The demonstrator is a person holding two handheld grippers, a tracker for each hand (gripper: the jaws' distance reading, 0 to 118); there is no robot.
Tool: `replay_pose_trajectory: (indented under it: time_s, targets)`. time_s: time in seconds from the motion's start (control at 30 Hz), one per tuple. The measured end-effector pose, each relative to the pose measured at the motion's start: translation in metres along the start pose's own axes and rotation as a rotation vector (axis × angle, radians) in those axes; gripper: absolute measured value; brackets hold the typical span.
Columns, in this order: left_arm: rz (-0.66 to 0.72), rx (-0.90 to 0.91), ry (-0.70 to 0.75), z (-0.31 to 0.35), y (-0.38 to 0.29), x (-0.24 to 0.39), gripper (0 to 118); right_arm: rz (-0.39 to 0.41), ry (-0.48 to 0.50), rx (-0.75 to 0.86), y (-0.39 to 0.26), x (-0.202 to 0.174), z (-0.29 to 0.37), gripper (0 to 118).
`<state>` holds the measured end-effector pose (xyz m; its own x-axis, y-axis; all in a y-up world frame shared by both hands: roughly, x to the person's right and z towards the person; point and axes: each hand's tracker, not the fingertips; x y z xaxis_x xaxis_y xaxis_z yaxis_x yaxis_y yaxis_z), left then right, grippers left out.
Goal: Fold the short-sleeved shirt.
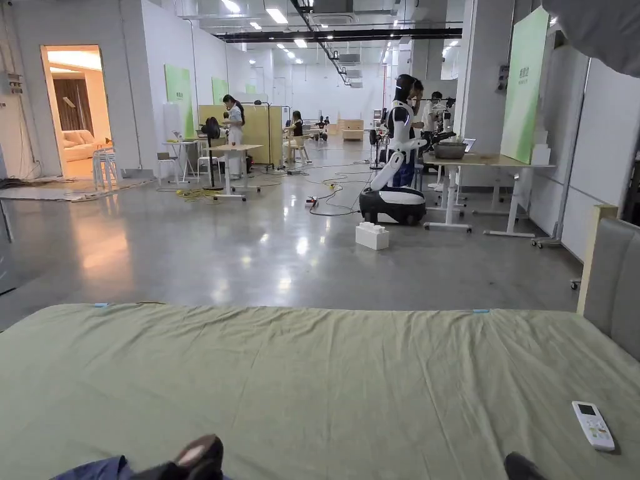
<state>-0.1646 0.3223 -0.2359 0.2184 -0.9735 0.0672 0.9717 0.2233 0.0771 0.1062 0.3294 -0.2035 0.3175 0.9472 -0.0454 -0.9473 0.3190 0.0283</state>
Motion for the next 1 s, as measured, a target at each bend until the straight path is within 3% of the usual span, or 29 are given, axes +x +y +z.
replay_pose_trajectory:
  time_s: [0.07, 0.1, 0.17, 0.23, 0.27, 0.33, 0.43, 0.53, 0.6, 0.67, 0.7, 0.73, 0.83, 0.87, 1.0]
  targets:
    - [-0.226, 0.023, -0.102, 0.000, -0.010, 0.031, 0, 0.301, 0.062, 0.058, -0.007, -0.030, -0.002, 0]
    - [-0.331, 0.027, -0.169, 0.002, -0.015, 0.047, 0, 0.401, 0.118, 0.062, -0.013, -0.045, -0.002, 0]
    - [-0.457, 0.062, -0.239, 0.009, -0.026, 0.073, 0, 0.520, 0.216, 0.086, -0.025, -0.066, -0.001, 0]
    - [-0.520, 0.053, -0.275, 0.013, -0.032, 0.093, 0, 0.566, 0.314, 0.100, -0.034, -0.082, 0.003, 0]
    - [-0.504, 0.063, -0.265, 0.014, -0.035, 0.099, 0, 0.541, 0.364, 0.084, -0.037, -0.089, 0.003, 0]
    - [-0.399, 0.025, -0.284, 0.013, -0.039, 0.097, 0, 0.405, 0.343, -0.018, -0.039, -0.091, -0.003, 0]
    - [-0.005, -0.050, -0.247, 0.004, -0.036, 0.056, 0, 0.063, 0.244, -0.054, -0.037, -0.065, -0.004, 0]
    - [0.626, -0.110, -0.176, 0.003, -0.047, -0.009, 0, -0.441, 0.066, -0.103, -0.036, -0.016, -0.001, 0]
    - [1.229, -0.090, -0.175, 0.008, -0.073, -0.041, 0, -0.885, -0.066, -0.138, -0.049, 0.008, 0.013, 0]
    - [1.665, -0.060, -0.063, 0.030, -0.094, -0.030, 0, -1.338, -0.103, -0.137, -0.069, 0.014, 0.029, 0]
    - [1.745, -0.014, -0.044, 0.039, -0.098, -0.019, 0, -1.546, -0.016, -0.150, -0.081, 0.005, 0.033, 0]
    - [1.654, 0.002, -0.116, 0.041, -0.096, -0.014, 0, -1.653, -0.020, -0.195, -0.086, 0.001, 0.038, 0]
    - [1.475, -0.102, -0.082, 0.046, -0.077, -0.007, 0, -1.510, -0.056, -0.171, -0.089, 0.009, 0.035, 0]
    - [1.470, -0.062, -0.141, 0.045, -0.075, -0.007, 0, -1.499, -0.058, -0.164, -0.091, 0.009, 0.035, 0]
    - [1.397, -0.035, -0.123, 0.045, -0.063, -0.013, 0, -1.424, -0.056, -0.162, -0.078, 0.007, 0.036, 0]
